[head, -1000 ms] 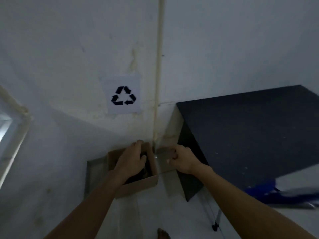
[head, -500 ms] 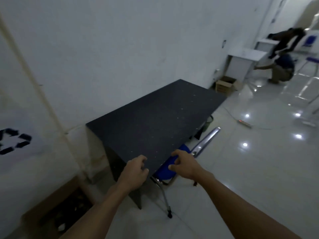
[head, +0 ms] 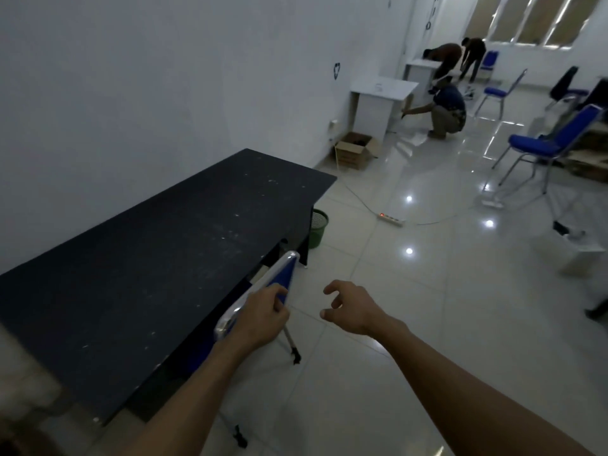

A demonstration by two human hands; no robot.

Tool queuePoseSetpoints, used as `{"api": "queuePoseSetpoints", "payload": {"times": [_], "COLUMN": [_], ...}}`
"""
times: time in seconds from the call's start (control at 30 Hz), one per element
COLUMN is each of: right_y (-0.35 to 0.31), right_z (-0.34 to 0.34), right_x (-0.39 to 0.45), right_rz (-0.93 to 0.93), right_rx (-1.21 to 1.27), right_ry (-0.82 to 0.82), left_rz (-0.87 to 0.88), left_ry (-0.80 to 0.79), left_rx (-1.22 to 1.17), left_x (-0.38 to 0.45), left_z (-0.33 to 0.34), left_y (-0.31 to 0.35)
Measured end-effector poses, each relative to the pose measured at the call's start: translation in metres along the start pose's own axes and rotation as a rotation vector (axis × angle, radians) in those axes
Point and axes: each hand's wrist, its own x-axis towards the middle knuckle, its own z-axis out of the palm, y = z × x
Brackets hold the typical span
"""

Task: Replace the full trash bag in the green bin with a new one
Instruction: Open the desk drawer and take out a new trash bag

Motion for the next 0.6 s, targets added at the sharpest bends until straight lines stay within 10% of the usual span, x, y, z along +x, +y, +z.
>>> {"api": "queuePoseSetpoints", "payload": {"times": [0.6], "right_y": [0.155], "right_z": [-0.154], "right_x": [0.21], "right_rz": [0.121], "right_rx": [-0.027], "right_ry": [-0.099], "left_rz": [-0.021], "left_ry": [-0.176], "left_rx": [0.01], "left_x": [0.291], "left_z": [0.127], "left_y": [0.088]}}
